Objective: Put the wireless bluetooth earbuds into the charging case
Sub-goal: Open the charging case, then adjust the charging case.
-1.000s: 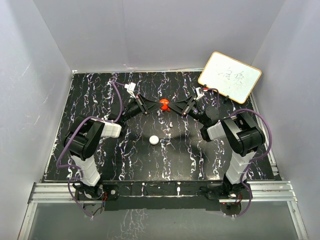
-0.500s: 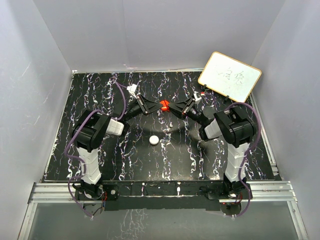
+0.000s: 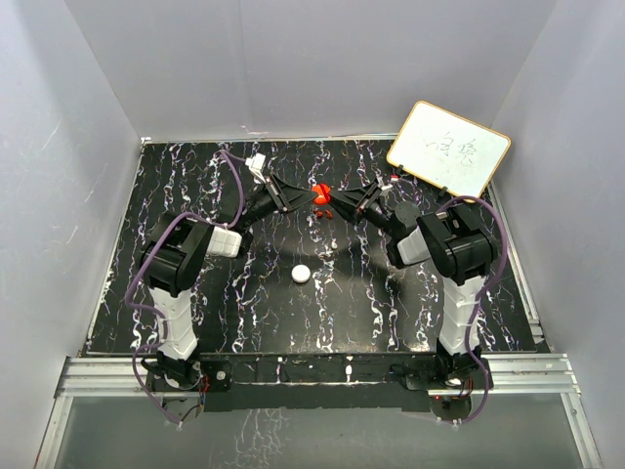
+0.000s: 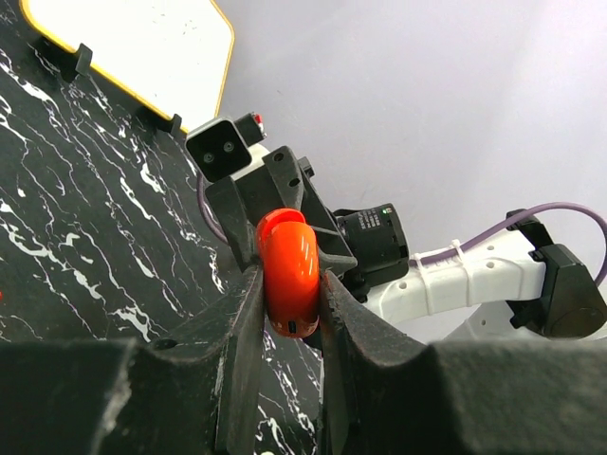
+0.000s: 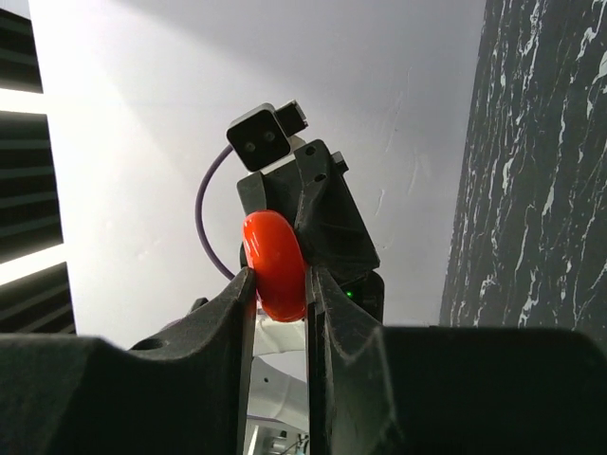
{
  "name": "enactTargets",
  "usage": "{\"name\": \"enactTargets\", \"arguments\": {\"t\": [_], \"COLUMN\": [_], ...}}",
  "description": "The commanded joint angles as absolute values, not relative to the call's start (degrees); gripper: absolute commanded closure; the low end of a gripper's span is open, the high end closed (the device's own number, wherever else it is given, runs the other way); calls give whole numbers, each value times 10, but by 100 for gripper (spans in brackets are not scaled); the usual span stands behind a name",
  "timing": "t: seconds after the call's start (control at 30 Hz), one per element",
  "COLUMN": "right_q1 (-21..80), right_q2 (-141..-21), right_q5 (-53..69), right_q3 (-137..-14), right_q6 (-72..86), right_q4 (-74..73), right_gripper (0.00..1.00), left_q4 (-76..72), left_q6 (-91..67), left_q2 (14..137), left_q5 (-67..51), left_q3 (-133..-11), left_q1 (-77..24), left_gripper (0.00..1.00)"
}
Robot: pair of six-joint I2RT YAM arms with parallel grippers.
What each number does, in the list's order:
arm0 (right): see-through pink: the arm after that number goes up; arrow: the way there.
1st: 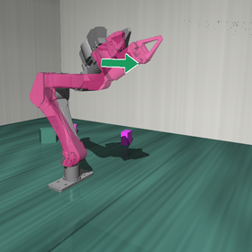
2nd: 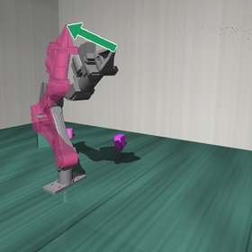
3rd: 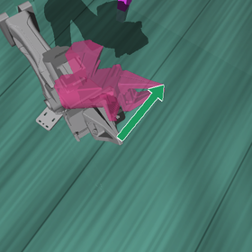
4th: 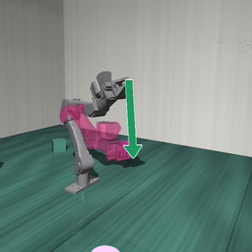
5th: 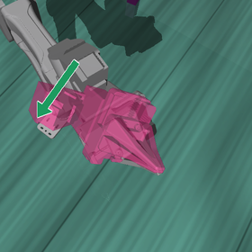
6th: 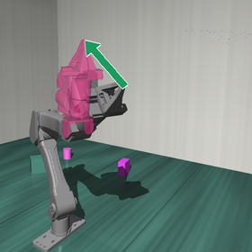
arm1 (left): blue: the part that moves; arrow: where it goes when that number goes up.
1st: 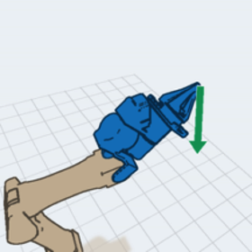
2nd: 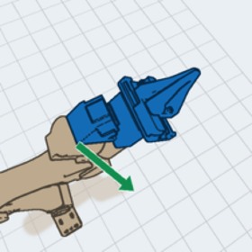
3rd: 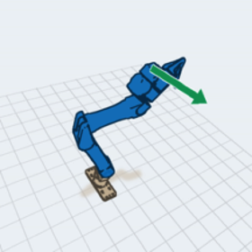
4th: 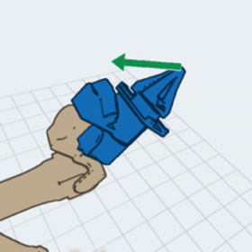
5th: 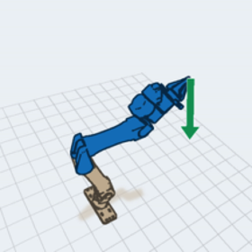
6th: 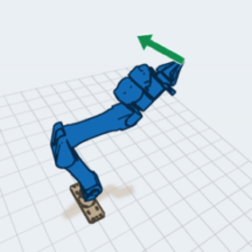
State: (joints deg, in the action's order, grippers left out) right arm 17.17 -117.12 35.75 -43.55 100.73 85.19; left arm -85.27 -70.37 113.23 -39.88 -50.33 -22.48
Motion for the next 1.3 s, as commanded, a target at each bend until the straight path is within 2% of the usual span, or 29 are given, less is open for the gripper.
{"name": "enactTargets", "arguments": {"t": [0.0, 0.57, 0.93, 1.1, 1.27], "right_q1": [178, 177, 133, 113, 109], "right_q2": [-1202, -1205, -1162, -1088, -1013], "right_q5": [357, 363, 387, 408, 422], "right_q3": [-451, -480, -434, -407, -397], "right_q6": [1028, 1083, 994, 872, 730], "right_q4": [1040, 1040, 988, 898, 819], "right_gripper": [91, 92, 90, 84, 70], "left_q4": [-1023, -1023, -1023, -1023, -1023], "left_q6": [-723, -733, -731, -724, -712], "left_q2": [1085, 1066, 1049, 1046, 1049], "left_q5": [-436, -441, -439, -447, -460], "left_q3": [-554, -563, -540, -522, -505], "left_q1": [-242, -250, -229, -214, -208], "left_gripper": [100, 100, 100, 100, 100]}}
